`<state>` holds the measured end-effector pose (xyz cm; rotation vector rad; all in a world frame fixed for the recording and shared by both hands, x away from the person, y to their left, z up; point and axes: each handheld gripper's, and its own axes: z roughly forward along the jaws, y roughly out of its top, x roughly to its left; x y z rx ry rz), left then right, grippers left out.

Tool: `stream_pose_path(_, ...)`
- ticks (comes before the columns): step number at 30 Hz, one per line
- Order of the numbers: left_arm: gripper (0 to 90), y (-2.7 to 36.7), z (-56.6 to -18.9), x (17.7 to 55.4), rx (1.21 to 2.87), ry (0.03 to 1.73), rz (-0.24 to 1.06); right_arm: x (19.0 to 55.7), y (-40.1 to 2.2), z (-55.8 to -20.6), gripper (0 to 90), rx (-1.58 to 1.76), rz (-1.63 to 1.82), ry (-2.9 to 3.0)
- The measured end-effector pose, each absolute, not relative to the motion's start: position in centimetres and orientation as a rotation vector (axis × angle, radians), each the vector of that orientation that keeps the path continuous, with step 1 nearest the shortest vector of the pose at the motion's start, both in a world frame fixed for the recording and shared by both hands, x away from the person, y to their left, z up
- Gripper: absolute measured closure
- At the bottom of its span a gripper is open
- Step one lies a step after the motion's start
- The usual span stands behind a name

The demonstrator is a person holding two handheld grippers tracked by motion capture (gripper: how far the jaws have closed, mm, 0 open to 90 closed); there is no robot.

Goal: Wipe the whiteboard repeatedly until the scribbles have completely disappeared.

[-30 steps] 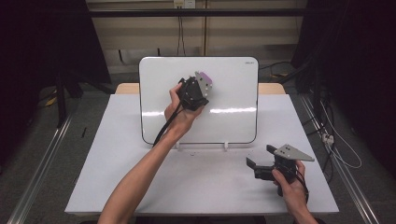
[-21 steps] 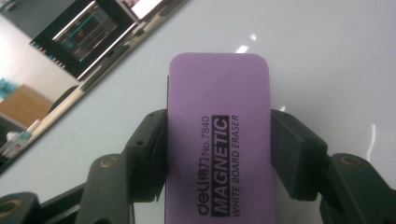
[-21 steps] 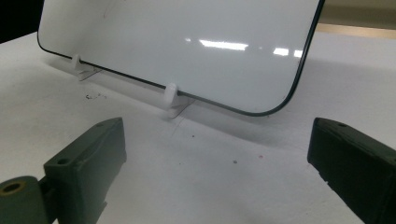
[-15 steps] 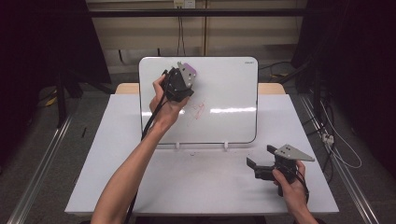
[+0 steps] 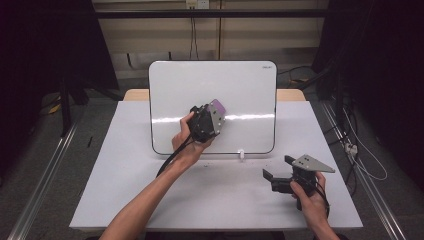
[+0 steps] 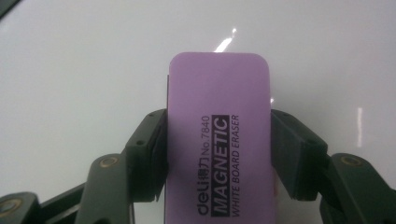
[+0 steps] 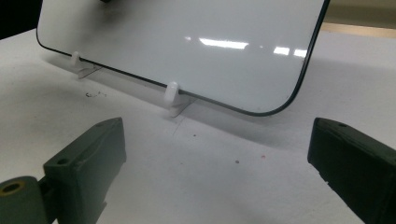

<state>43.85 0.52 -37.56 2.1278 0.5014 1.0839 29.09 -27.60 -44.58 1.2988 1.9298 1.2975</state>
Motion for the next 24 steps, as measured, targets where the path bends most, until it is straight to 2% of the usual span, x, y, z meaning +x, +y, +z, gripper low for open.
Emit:
stream_pose_path(9,41.4,1.8,-35.0,46.1,2.077,0.552,1.179,29.1,-27.7,-44.6,4.1,1.299,1.299,1.930)
stream_pose_path(14,41.4,1.7,-35.1,46.0,2.077,0.553,1.203,29.1,-27.8,-44.6,4.0,1.300,1.301,1.925)
stream_pose_path(24,41.4,0.5,-37.7,43.8,2.105,0.500,1.049,29.0,-27.7,-44.5,4.0,1.296,1.297,1.930)
